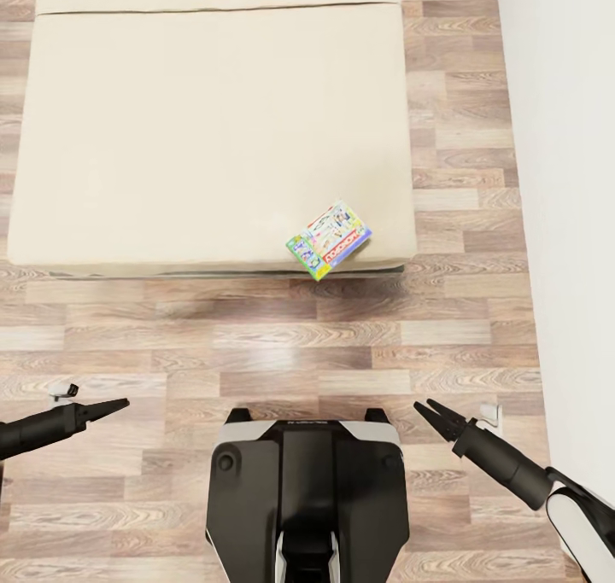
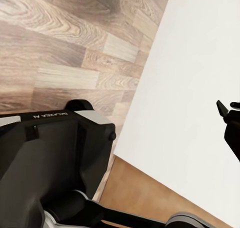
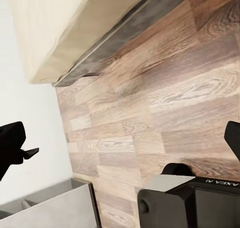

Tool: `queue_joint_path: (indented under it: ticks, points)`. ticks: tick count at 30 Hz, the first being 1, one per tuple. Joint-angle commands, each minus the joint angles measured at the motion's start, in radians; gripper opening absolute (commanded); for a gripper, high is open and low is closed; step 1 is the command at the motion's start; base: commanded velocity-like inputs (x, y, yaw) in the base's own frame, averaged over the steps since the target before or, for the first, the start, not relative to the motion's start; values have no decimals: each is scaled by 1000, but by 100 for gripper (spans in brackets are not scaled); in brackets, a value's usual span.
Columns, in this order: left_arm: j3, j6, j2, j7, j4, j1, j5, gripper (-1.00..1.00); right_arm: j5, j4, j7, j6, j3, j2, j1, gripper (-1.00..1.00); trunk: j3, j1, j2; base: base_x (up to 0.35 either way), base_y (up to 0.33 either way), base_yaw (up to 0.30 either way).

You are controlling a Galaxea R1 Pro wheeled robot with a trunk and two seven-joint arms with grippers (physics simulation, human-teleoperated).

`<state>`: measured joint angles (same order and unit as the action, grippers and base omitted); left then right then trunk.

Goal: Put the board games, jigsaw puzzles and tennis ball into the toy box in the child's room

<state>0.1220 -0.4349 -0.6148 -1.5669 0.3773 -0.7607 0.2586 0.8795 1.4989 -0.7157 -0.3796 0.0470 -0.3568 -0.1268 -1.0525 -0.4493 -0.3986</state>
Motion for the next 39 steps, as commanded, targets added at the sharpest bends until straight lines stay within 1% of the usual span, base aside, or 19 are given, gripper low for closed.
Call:
queue_joint_path:
  ticks: [1, 12, 18, 27, 39]
  points:
    - [1, -11, 0, -4, 0, 0, -1, 100, 9, -6, -1, -6, 1, 0, 0, 100, 1, -1, -1, 22, 0, 12]
    - [0, -11, 1, -4, 0, 0, -1, 100, 10, -18, -1, 38, -1, -1, 1, 100, 6, -1, -1, 6, 0, 7]
    - [-1, -11, 1, -4, 0, 0, -1, 100, 9, -18, 0, 43, -10, -1, 0, 100, 7, -1, -1, 0, 0, 0]
    - [-1, -10, 2, -4, 0, 0, -1, 100, 9, -19, -1, 45, -12, -1, 0, 100, 7, -1, -1, 0, 0, 0]
    - [-1, -9, 7, -4, -1, 0, 2, 100, 12, -19, -2, 62, -13, -1, 1, 100, 24, -1, -1, 0, 0, 0]
